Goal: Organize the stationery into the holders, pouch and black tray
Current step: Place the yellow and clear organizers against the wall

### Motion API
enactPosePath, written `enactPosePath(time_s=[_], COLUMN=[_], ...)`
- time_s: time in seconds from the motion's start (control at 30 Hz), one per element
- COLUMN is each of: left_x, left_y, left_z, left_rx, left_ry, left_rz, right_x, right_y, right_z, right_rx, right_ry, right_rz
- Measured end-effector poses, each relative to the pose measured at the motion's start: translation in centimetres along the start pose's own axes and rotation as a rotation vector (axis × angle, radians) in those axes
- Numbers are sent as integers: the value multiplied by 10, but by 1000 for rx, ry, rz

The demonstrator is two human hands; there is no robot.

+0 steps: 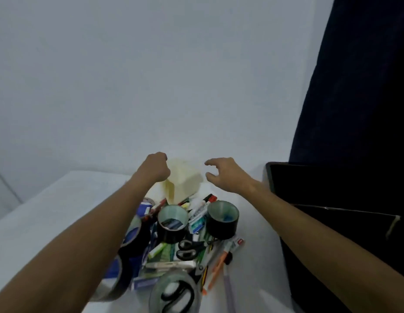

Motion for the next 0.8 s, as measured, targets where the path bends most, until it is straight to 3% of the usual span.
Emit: enactPosePath(time_s=[0.2,0.47,0.6,0.8], left_x=[40,26,8,-31], left_y=[21,59,51,19], left_z=[-35,-65,-65,-57], left_rx=[88,162,17,-200], left_ry=[118,339,419,312], left_rz=[-167,-536,-621,-518], right_x=[22,13,3,-13], right_y=[66,102,93,28], right_z=[-54,-82,-85,-68], right_rx=[191,177,123,-101], right_ry=[112,201,196,207], right_rz=[78,111,-127,-293])
Point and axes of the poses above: each hand's wrist, its own z-axis away from the middle knuckle, its own y-axis out of the palm, x = y × z, the point moved 5 cm from there along -z, towards the middle knuckle, and after that the axes turned 3 degrees about x, right-handed, at the moved point
